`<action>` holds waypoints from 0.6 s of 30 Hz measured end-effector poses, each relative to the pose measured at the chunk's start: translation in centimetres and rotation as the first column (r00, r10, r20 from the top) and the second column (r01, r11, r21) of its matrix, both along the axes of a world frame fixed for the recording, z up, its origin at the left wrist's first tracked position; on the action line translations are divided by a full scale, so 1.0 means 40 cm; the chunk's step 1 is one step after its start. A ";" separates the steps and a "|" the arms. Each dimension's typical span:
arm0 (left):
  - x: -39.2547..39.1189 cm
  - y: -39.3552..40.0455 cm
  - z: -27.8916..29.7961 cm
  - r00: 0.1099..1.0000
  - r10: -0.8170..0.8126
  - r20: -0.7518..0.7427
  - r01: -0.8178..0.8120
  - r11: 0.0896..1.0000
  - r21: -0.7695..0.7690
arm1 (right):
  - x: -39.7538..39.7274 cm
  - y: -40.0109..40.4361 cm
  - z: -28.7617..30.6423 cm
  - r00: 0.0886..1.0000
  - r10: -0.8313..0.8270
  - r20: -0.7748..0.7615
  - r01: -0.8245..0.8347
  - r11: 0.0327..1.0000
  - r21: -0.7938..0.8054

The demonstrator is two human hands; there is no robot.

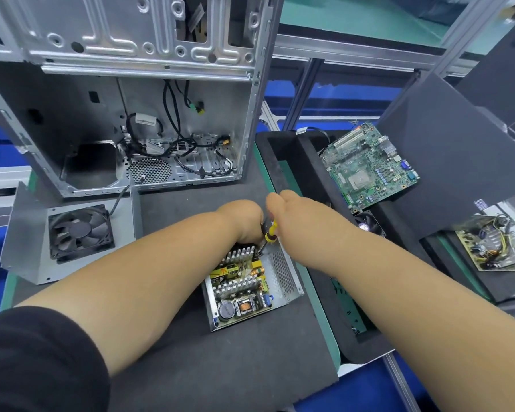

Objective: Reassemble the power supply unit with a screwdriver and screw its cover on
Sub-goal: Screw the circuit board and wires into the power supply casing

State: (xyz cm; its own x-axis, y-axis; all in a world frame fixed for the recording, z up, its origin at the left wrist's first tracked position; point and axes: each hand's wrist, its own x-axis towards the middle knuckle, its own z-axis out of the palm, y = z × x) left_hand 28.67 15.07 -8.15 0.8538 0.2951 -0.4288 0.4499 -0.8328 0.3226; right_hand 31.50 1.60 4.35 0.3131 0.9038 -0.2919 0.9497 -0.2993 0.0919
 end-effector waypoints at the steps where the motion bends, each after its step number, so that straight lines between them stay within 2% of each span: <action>1: 0.000 0.001 -0.001 1.000 0.013 0.000 -0.013 1.000 0.000 | 0.001 0.004 0.001 0.999 -0.019 0.026 0.019 1.000 0.008; 4: 0.001 0.002 -0.003 0.999 0.032 -0.008 -0.032 0.999 -0.011 | -0.004 0.019 -0.002 0.992 -0.061 0.113 0.060 0.998 0.016; 8: 0.003 0.000 -0.003 0.999 0.027 -0.018 -0.027 0.999 -0.021 | -0.008 0.045 -0.013 0.967 -0.120 0.227 0.135 0.989 -0.053; 11: 0.002 0.000 0.000 0.999 0.042 -0.009 -0.042 0.998 -0.045 | -0.011 0.048 -0.013 0.961 -0.108 0.256 0.126 0.990 -0.057; 13: 0.001 0.002 0.000 0.999 0.049 -0.007 -0.049 0.996 -0.072 | -0.009 0.037 -0.009 0.975 -0.077 0.209 0.084 0.996 -0.025; 16: 0.001 0.003 -0.003 0.999 0.047 -0.005 -0.047 0.996 -0.073 | -0.008 0.016 0.011 0.999 -0.041 0.004 0.041 0.999 -0.022; 18: 0.001 0.002 -0.004 0.999 0.047 -0.009 -0.048 0.997 -0.061 | -0.004 0.012 0.024 0.999 -0.040 -0.028 0.038 0.998 -0.043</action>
State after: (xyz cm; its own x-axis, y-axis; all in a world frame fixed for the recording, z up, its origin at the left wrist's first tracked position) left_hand 28.72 15.16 -8.31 0.8362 0.3084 -0.4534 0.4911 -0.7891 0.3690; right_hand 31.35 2.09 5.33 0.3388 0.8776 -0.3392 0.9398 -0.3326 0.0784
